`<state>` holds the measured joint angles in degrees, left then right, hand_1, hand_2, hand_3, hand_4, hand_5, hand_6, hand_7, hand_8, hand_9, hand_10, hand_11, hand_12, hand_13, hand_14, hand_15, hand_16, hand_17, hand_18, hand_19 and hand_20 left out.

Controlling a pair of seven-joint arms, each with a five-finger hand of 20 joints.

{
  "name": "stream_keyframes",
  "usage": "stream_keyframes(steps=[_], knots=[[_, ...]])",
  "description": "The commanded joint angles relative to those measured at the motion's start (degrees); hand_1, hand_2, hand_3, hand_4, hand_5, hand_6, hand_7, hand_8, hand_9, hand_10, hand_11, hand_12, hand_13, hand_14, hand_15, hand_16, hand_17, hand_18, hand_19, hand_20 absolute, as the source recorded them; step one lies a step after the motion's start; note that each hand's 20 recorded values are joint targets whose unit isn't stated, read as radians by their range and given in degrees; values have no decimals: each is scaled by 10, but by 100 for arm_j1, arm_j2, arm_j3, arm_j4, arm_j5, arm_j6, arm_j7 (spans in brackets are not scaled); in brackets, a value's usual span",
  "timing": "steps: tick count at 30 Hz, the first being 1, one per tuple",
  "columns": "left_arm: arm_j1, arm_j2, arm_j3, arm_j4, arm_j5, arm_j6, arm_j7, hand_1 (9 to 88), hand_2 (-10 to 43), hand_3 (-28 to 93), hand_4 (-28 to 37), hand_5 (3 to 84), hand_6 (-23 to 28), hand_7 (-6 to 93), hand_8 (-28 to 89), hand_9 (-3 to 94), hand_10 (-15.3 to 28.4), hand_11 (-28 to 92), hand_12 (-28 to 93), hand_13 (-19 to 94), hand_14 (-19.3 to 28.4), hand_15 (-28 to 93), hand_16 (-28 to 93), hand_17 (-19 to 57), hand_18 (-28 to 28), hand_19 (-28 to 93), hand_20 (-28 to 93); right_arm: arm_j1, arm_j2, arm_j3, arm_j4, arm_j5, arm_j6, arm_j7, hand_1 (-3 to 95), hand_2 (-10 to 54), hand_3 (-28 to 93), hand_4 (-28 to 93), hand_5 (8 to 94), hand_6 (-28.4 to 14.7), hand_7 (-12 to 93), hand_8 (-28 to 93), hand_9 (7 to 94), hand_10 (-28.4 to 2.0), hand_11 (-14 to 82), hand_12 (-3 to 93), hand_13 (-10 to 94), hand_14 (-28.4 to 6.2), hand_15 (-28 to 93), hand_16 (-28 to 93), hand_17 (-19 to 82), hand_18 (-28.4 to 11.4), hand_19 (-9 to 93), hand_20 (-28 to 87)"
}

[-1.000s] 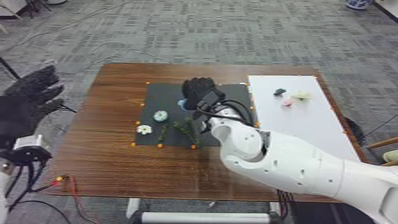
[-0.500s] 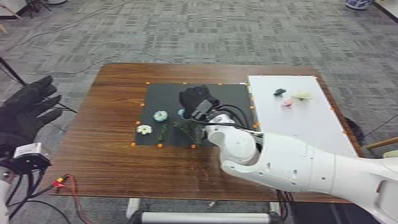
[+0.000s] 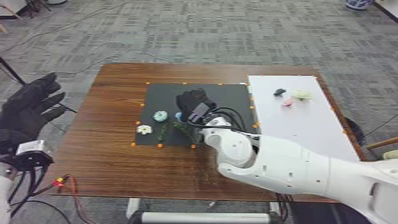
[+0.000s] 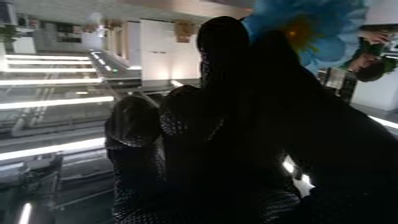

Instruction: Arrange flowers

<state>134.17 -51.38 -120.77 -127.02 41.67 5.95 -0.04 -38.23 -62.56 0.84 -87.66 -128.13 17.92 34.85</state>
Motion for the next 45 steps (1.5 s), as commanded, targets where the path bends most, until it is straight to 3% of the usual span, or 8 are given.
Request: stream_keyframes(steps=[1, 9, 20, 24, 31, 39, 42, 45], knots=[[47, -5, -41, -55, 15, -71, -31, 229, -21, 675, -283, 198, 13, 204, -99, 150, 86, 182, 188, 47, 115, 404, -50, -131, 181, 366, 114, -151, -57, 253, 44, -112, -276, -127, 472, -95, 826, -271, 721, 23, 398, -16, 808, -53, 219, 505, 681, -61, 738, 406, 375, -201, 905, 560], [1, 9, -53, -48, 13, -106, -49, 229, -21, 674, -283, 197, 13, 203, -98, 150, 85, 182, 189, 47, 116, 405, -49, -131, 181, 366, 114, -130, -53, 179, -3, -110, -343, -99, 443, -95, 769, -283, 687, 18, 367, -23, 789, -56, 214, 498, 672, -65, 758, 374, 368, -203, 903, 565], [70, -18, -137, -89, 9, -105, -52, 230, -21, 675, -283, 198, 13, 204, -98, 150, 86, 179, 189, 47, 116, 406, -50, -132, 181, 366, 114, -187, 72, 422, -167, -187, -352, 149, 392, -95, 792, -283, 662, 17, 311, -30, 720, -76, 299, 413, 657, -69, 766, 370, 360, -203, 900, 570], [117, -17, -169, -102, 4, -92, -40, 231, -20, 673, -283, 198, 13, 204, -99, 150, 86, 179, 189, 48, 117, 407, -50, -132, 181, 366, 114, -272, 266, 834, -395, -202, -174, 431, 370, -95, 829, -283, 620, 8, 288, -146, 653, -98, 364, 329, 647, -70, 771, 368, 356, -206, 901, 572], [142, -68, -174, -118, 13, -82, -29, 231, -20, 673, -283, 198, 13, 203, -99, 150, 86, 179, 190, 48, 116, 404, -50, -132, 181, 367, 114, -363, 802, 1655, -450, -221, 428, 965, 324, -95, 873, -283, 487, -54, 236, -117, 497, -144, 376, 270, 600, -95, 796, 363, 348, -214, 915, 572], [208, -101, -195, -176, 30, -96, 1, 230, -20, 674, -283, 198, 13, 203, -99, 150, 86, 179, 189, 48, 116, 404, -49, -132, 181, 367, 114, -615, 1556, 2228, -88, 135, -563, 1021, 315, -95, 897, -283, 328, -101, 162, -91, 338, -160, 231, 221, 506, -128, 826, 282, 301, -215, 888, 558], [140, -90, -125, -157, 30, -92, 31, 230, -20, 674, -283, 199, 13, 202, -98, 150, 85, 179, 190, 48, 116, 404, -49, -132, 181, 367, 114, -839, 2034, 2292, -378, 186, -899, 1145, 327, -95, 897, -283, 319, -103, 150, -87, 337, -161, 204, 210, 514, -124, 839, 271, 311, -216, 897, 552], [77, -52, -73, -133, 38, -107, 26, 229, -21, 675, -283, 199, 13, 202, -98, 151, 85, 179, 190, 48, 116, 405, -49, -132, 181, 367, 114, -1313, 2500, 2603, -733, 157, -1132, 1116, 334, -95, 890, -283, 354, -105, 147, -85, 391, -169, 188, 198, 529, -118, 845, 269, 321, -219, 904, 543]])
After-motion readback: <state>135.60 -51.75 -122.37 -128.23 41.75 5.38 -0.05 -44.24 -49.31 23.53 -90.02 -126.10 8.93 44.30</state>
